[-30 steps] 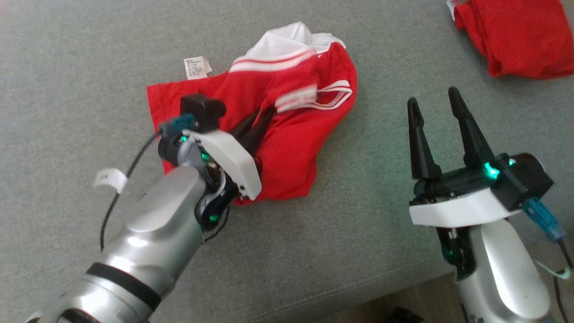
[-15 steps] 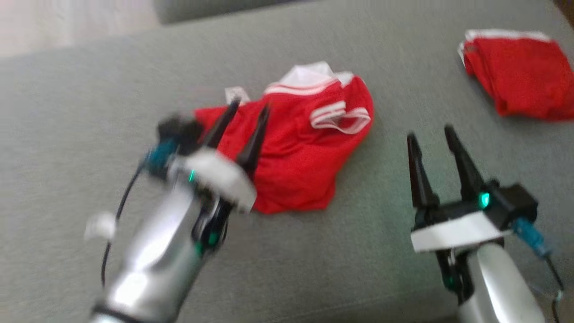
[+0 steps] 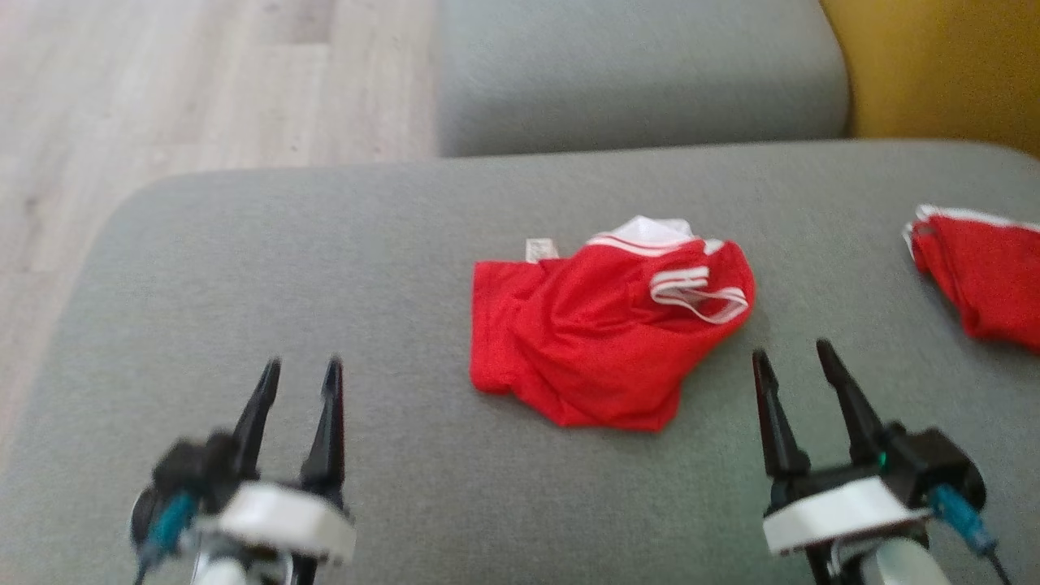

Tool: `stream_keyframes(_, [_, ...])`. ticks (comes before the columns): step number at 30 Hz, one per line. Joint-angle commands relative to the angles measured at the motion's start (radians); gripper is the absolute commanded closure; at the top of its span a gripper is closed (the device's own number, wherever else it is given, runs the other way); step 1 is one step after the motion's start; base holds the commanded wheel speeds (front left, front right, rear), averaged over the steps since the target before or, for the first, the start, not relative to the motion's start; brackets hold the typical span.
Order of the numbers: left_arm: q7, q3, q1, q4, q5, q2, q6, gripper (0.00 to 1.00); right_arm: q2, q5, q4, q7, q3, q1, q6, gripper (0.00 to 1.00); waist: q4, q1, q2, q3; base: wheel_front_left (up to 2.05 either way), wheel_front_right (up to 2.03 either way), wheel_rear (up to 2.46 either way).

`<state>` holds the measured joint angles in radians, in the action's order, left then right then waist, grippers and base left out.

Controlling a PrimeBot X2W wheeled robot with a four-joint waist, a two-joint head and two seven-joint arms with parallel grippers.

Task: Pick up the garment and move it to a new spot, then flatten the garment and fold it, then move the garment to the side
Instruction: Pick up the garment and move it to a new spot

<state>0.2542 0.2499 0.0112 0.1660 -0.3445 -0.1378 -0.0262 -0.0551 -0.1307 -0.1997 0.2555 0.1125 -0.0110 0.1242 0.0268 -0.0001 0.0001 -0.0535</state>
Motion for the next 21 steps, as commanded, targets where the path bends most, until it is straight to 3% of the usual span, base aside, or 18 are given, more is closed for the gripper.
stream_keyframes(1, [0.008,-0.064,-0.016,-0.088,0.057,0.001,0.004,0.00,0.000,0.009,0.041,0.006,0.018,0.000,0.007,0.00,0.032,0.0001,-0.0001,-0.032,0.00,0.00,0.00])
stream_keyframes(5, [0.008,-0.116,-0.129,-0.190,0.129,0.040,0.007,0.00,0.002,0.002,0.043,0.006,0.025,-0.042,0.007,0.00,0.041,0.0001,-0.0001,-0.044,0.00,0.00,0.00])
stream_keyframes(10, [0.008,-0.143,-0.214,-0.216,0.169,0.072,0.029,0.00,0.004,-0.014,0.041,0.006,0.022,-0.077,0.007,0.00,0.051,0.0001,-0.0001,-0.055,0.00,0.00,0.00])
stream_keyframes(21, [0.008,-0.147,-0.206,-0.204,0.221,0.085,0.057,0.00,0.005,-0.026,0.030,0.006,0.038,-0.071,0.007,0.00,0.051,0.0001,-0.0001,-0.064,0.00,0.00,0.00])
